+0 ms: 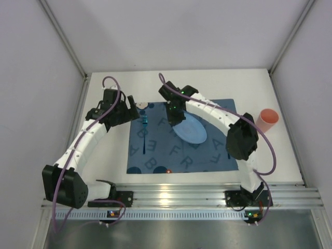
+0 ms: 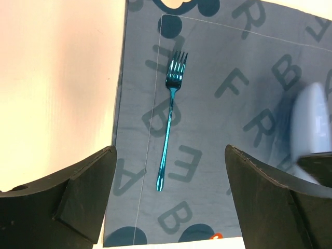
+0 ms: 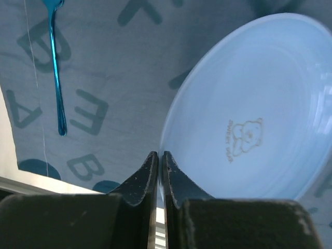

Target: Set the dinner table for one person

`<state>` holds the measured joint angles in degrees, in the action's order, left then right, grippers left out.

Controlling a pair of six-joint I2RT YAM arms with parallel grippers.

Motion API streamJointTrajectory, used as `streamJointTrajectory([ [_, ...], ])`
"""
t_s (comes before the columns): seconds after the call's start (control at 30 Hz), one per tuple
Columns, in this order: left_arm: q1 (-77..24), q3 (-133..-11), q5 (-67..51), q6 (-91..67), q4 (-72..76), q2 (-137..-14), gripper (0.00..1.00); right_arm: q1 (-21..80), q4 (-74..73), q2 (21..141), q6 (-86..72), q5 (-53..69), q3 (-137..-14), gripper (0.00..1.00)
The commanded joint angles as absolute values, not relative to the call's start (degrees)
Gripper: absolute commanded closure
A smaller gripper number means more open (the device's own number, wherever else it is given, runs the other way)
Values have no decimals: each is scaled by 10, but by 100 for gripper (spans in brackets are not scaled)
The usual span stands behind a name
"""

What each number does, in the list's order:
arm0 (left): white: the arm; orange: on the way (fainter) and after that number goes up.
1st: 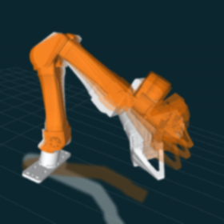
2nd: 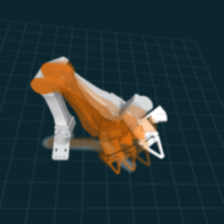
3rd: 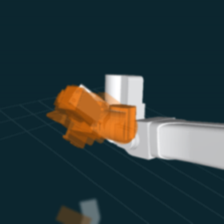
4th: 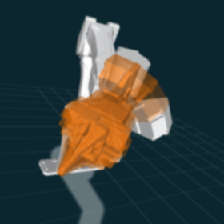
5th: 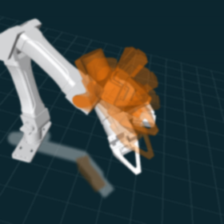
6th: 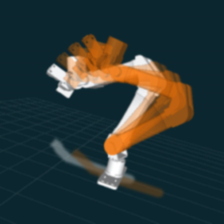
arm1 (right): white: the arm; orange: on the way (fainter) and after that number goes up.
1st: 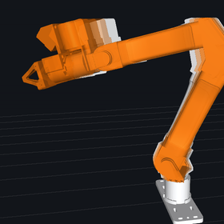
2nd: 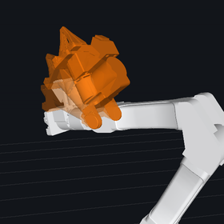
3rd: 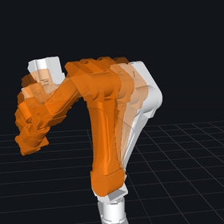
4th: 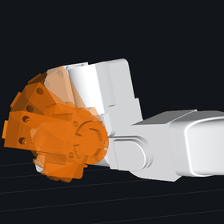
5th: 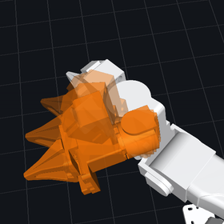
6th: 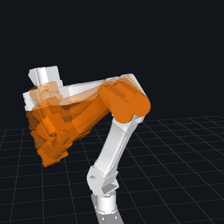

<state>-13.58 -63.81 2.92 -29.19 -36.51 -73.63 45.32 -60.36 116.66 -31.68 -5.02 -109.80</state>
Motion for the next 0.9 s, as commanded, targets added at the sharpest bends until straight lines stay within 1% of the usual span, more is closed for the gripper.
streamJointTrajectory([
  [0.0, -132, -631, 42, -278, -350, -705, 10, 490, -580, 1205, -338, -4, -1111, 100],
  [0.23, -130, -623, 35, -271, -348, -698, 10, 495, -539, 1253, -331, 58, -1101, 100],
  [0.27, -130, -624, 32, -271, -348, -700, 10, 493, -541, 1256, -330, 59, -1106, 91],
  [0.3, -130, -626, 30, -270, -347, -705, 10, 491, -543, 1257, -328, 59, -1108, 56],
  [0.33, -130, -627, 28, -270, -346, -707, 10, 490, -546, 1255, -328, 55, -1110, 42],
  [0.37, -130, -630, 25, -268, -346, -709, 10, 483, -548, 1246, -330, 51, -1115, 33],
  [0.4, -130, -631, 22, -267, -346, -713, 10, 477, -561, 1238, -331, 47, -1122, 21],
  [0.43, -130, -633, 20, -266, -347, -714, 10, 471, -571, 1221, -332, 48, -1132, 19],
  [0.47, -130, -635, 20, -264, -346, -715, 10, 453, -583, 1213, -329, 51, -1167, 18],
  [0.53, -130, -635, 18, -261, -345, -719, 10, 427, -645, 1190, -316, 50, -1223, 16],
  [0.57, -129, -636, 14, -260, -344, -722, 10, 393, -670, 1182, -297, 44, -1285, 15],
  [0.6, -129, -635, 8, -260, -343, -722, 10, 373, -723, 1174, -288, 22, -1312, 13],
  [0.63, -129, -635, 4, -261, -338, -725, 10, 348, -744, 1150, -282, 10, -1330, 13],
  [0.67, -129, -635, 3, -263, -337, -732, 10, 293, -761, 1133, -270, 2, -1331, 13],
  [0.7, -129, -635, 3, -265, -335, -735, 10, 261, -785, 1114, -264, -29, -1316, 13],
  [0.73, -129, -636, -18, -270, -333, -738, 10, 230, -788, 1070, -257, -44, -1292, 13],
  [0.77, -130, -635, -24, -272, -327, -743, 11, 166, -788, 1047, -245, -57, -1228, 13],
  [0.83, -129, -634, -38, -279, -320, -746, 11, 98, -781, 988, -239, -73, -1140, 13],
  [0.87, -129, -632, -42, -280, -316, -749, 11, 32, -777, 972, -236, -69, -1116, 13],
])
